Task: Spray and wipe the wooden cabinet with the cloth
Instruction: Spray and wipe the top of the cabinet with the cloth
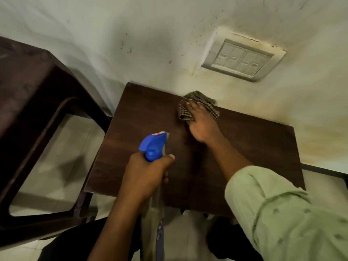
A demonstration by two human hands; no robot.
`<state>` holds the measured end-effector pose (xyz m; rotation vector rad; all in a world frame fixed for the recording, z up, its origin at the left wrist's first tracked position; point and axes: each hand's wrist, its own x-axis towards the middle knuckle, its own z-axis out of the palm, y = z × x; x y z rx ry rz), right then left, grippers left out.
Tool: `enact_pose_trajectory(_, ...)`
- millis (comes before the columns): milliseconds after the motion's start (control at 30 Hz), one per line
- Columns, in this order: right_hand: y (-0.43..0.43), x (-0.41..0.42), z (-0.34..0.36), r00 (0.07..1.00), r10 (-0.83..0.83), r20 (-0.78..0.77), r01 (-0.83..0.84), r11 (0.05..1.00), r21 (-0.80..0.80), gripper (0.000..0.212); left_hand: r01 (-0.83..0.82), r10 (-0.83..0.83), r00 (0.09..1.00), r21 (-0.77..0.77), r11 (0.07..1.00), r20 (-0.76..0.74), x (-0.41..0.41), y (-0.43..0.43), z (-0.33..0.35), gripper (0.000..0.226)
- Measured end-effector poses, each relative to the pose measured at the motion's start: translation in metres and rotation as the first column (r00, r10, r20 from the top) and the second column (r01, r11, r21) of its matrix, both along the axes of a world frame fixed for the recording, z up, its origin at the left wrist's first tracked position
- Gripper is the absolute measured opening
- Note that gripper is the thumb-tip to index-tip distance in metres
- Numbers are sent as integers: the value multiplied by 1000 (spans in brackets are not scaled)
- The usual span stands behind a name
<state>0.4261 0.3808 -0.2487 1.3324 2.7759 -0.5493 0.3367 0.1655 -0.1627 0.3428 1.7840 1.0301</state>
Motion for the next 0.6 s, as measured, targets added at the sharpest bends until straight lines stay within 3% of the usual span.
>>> enact_pose_trajectory(133,6,71,3,962,-269,53,268,963,22,58,14,-14,1000,7,1000,-8,-2,-3,2,25)
enact_pose_trajectory(300,0,49,2,881,-463,97,462,886,34,57,5,-5,1000,52,999,5,-7,-7,3,25)
enact_pose_trajectory(500,-21,-56,-1,978,-200,54,200,980,20,63,-11,11,1000,55,998,3,-11,-12,3,25)
enact_pose_trajectory(600,-26,-91,-8,983,-180,38,178,983,33,64,-34,36,999,49,998,-40,-16,-17,0,20)
